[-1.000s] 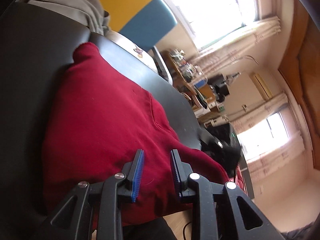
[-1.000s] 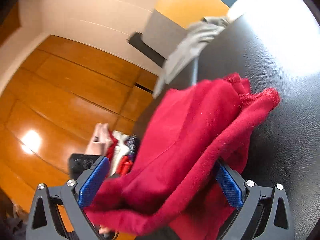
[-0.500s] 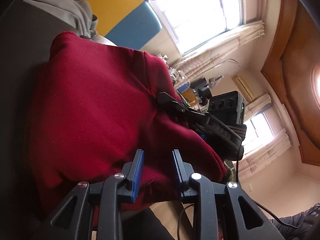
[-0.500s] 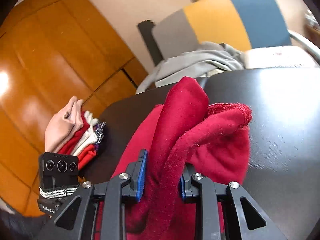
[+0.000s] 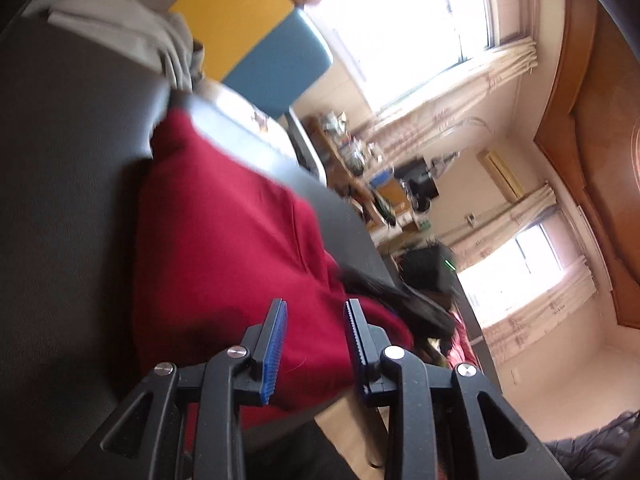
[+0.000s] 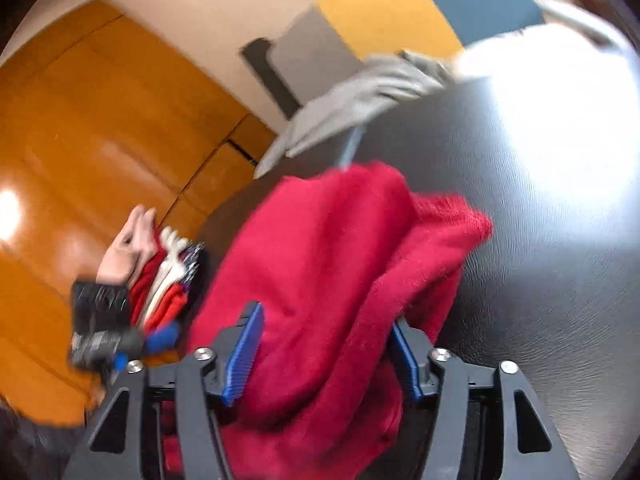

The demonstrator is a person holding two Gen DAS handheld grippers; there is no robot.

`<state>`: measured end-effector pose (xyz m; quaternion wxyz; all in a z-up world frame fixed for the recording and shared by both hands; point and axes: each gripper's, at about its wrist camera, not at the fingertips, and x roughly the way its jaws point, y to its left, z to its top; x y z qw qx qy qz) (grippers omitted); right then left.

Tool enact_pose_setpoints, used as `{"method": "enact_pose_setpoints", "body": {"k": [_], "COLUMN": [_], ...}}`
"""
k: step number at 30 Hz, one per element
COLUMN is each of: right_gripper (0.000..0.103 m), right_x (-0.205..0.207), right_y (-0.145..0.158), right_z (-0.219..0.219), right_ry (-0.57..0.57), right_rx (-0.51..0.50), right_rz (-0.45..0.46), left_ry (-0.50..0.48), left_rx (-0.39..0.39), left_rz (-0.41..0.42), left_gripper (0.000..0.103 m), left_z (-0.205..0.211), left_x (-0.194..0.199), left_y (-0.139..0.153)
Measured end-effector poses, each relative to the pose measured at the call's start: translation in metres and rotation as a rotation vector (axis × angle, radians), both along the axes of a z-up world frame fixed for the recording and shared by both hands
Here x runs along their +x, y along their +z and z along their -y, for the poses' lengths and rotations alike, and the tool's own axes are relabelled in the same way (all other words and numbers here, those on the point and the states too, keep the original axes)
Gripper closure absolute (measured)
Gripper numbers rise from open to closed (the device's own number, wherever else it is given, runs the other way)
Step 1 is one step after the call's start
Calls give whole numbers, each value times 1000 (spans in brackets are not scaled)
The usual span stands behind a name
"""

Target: Fold clothes

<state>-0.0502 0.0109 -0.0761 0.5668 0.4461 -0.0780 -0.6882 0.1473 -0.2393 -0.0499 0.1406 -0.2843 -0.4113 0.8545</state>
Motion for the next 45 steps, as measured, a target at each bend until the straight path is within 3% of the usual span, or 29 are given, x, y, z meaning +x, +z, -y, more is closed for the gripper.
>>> {"method": "enact_pose_setpoints", "body": {"k": [2, 5, 9, 13, 18, 20, 21, 22, 24, 26, 29, 31, 33, 37, 42, 44, 45], "right_gripper": [16, 8, 7, 5, 5, 6, 9, 15, 67, 87, 81, 61, 22, 18, 14, 16, 23], "right_x": [13, 44, 74, 89, 94, 94, 88, 81, 60, 52, 53, 49, 45, 38, 26, 12, 5], "right_y": [20, 30, 24, 12, -26, -39, -47, -56, -73, -86, -77, -65, -54, -31, -6, -16, -20], "right_z": [-5, 2, 21, 44, 69, 53, 41, 28, 1, -15, -26, -27, -28, -29, -26, 2, 14], "right_ry": [71, 267, 404, 485, 640, 690, 679, 654, 535, 421, 322, 259, 196, 69, -86, -131, -147], "right_rx": [-16, -4, 52, 72, 153, 168, 159, 140, 70, 53, 24, 17, 9, -5, -12, 61, 94], "right_rz": [-20, 20, 10, 15, 131, 173, 188, 209, 279, 311, 284, 244, 205, 125, 29, 10, 3], "left_ry": [19, 27, 6, -71, -176, -206, -213, -219, -200, -178, -177, -160, -135, -91, -101, -117, -128], "left_rx": [-25, -71, -97, -191, -314, -354, -342, -330, -276, -292, -428, -481, -529, -563, -565, -574, -577], "left_rz": [-1, 17, 59, 88, 152, 171, 166, 161, 168, 172, 154, 127, 101, 68, 24, 2, -6], "left_gripper": [71, 70, 70, 70, 71, 79, 92, 94, 100, 102, 98, 81, 81, 81, 81, 81, 81], "left_z": [8, 14, 9, -18, -41, -44, -43, -42, -34, -36, -54, -63, -70, -76, -88, -96, -99], "left_x": [-5, -26, -54, -85, -110, -111, -109, -107, -104, -98, -85, -72, -58, -30, -7, 4, 8], "left_y": [3, 5, -5, -6, -20, -31, -36, -41, -47, -44, -32, -25, -18, -9, -3, -1, -2]}}
